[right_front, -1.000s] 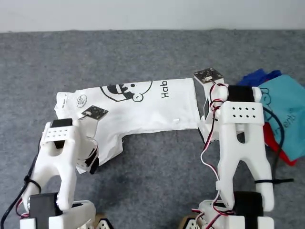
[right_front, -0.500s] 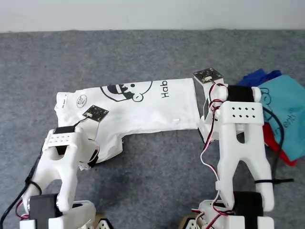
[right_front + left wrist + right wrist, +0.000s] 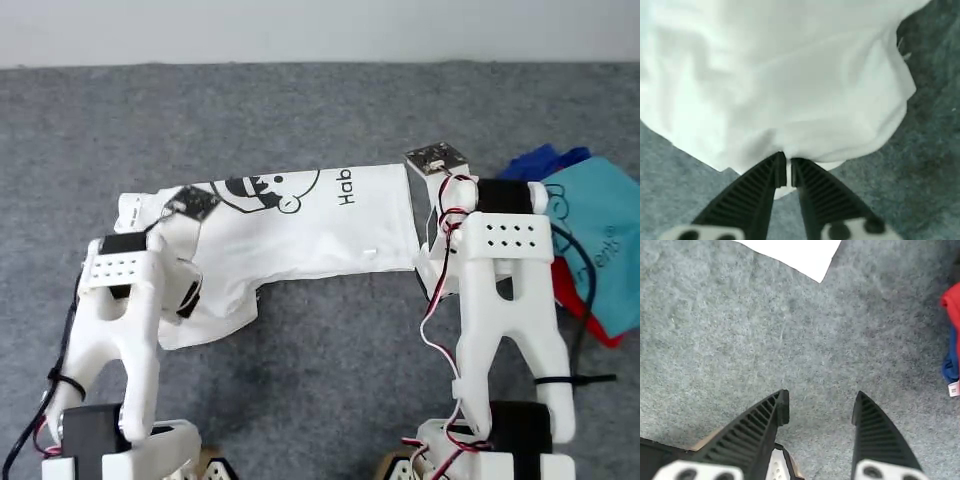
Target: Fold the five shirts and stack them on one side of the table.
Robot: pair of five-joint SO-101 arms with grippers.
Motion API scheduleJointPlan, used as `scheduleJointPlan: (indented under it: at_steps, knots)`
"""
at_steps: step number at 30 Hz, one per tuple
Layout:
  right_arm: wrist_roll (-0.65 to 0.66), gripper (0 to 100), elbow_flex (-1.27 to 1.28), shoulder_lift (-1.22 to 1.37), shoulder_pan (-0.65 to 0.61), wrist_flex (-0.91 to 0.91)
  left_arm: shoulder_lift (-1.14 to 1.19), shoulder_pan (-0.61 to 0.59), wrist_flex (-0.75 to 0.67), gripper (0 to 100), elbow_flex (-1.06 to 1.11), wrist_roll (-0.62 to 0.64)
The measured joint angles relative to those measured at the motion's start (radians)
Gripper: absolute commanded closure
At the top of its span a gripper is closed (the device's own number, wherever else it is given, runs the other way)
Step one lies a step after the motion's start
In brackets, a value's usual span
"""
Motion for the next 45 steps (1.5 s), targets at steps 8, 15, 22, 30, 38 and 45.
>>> scheduleJointPlan:
  at_steps: [8,15,22,30,38,45]
  knots:
    - [0.000,79.0,0.000,0.000,0.000,0.000,0.000,0.000,-0.017,99,-0.066,0.000]
    - [0.000,79.0,0.000,0.000,0.002,0.000,0.011,-0.002,-0.135,99,-0.066,0.032]
    - [0.000,79.0,0.000,0.000,0.002,0.000,0.224,-0.003,-0.221,99,-0.157,0.060]
    - [0.000,79.0,0.000,0.000,0.002,0.000,0.399,-0.003,-0.176,99,-0.433,0.101]
    - [0.000,79.0,0.000,0.000,0.002,0.000,0.494,-0.003,-0.184,99,-0.466,0.104]
    - [0.000,79.0,0.069,0.000,0.002,-0.038,0.519,-0.003,-0.276,99,-0.468,0.109]
